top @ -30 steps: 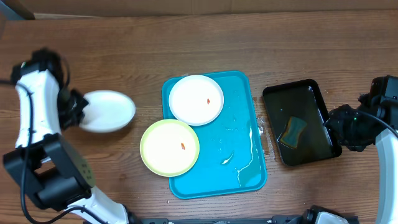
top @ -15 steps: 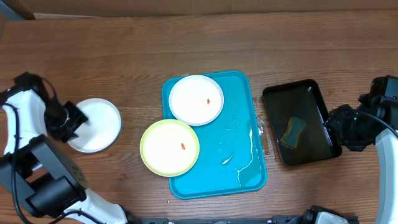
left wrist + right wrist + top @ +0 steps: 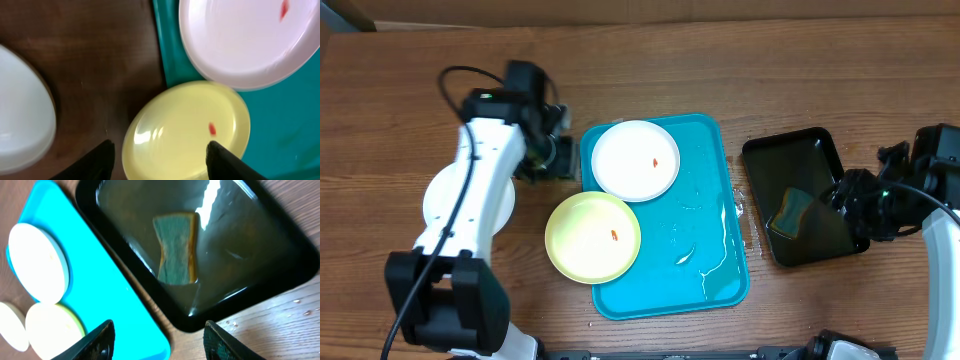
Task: Clean dirty plates on tray and stack at the side
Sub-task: 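Move left gripper to yellow plate rim and grasp it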
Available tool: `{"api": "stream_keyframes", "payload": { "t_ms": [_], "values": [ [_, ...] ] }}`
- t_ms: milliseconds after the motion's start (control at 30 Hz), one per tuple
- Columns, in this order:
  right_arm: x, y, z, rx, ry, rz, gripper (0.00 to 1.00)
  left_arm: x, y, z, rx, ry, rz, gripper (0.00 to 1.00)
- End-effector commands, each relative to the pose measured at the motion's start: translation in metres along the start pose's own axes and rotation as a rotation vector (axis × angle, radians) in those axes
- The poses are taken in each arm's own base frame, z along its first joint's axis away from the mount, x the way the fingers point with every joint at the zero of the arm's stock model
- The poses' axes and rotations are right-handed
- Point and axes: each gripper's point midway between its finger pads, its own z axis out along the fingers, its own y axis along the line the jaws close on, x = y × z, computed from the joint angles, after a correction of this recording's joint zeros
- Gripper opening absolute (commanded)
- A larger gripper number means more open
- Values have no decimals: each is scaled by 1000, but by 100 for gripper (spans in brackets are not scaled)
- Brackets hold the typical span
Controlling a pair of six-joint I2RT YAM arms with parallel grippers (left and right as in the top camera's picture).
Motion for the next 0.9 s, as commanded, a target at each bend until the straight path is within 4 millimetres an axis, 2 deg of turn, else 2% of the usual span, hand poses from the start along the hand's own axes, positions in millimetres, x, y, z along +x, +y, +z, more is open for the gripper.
{"api": "stream_keyframes", "payload": {
  "t_ms": [0,100,167,333,467,533,600,633,667,767,800,867],
  "values": [
    [12,1,7,-35,44,-18,59,26,17,11,-120,113,-177,55],
    [16,-3,12,-30,61,-10,59,54,25,18,-165,206,-254,41],
    [18,-4,15,-29,68,-8,59,67,32,19,-181,231,-295,40],
    [17,-4,16,-30,62,-10,59,84,36,24,-163,205,-313,50],
    [15,-4,16,-32,56,-13,60,101,46,48,-201,186,-360,66],
    [15,-4,16,-32,56,-12,59,103,50,62,-208,170,-379,67],
    [15,-4,16,-32,56,-13,60,102,48,77,-175,148,-386,62],
    [15,-4,16,-32,56,-12,60,101,46,84,-161,137,-387,56],
    [15,-4,16,-32,56,-12,60,102,47,90,-156,127,-386,50],
    [15,-4,16,-32,56,-12,60,105,43,99,-130,129,-385,18],
    [15,-4,16,-32,56,-12,60,105,41,99,-118,133,-380,10],
    [15,-4,16,-32,54,-13,60,103,32,98,-64,138,-334,4]
  ]
}}
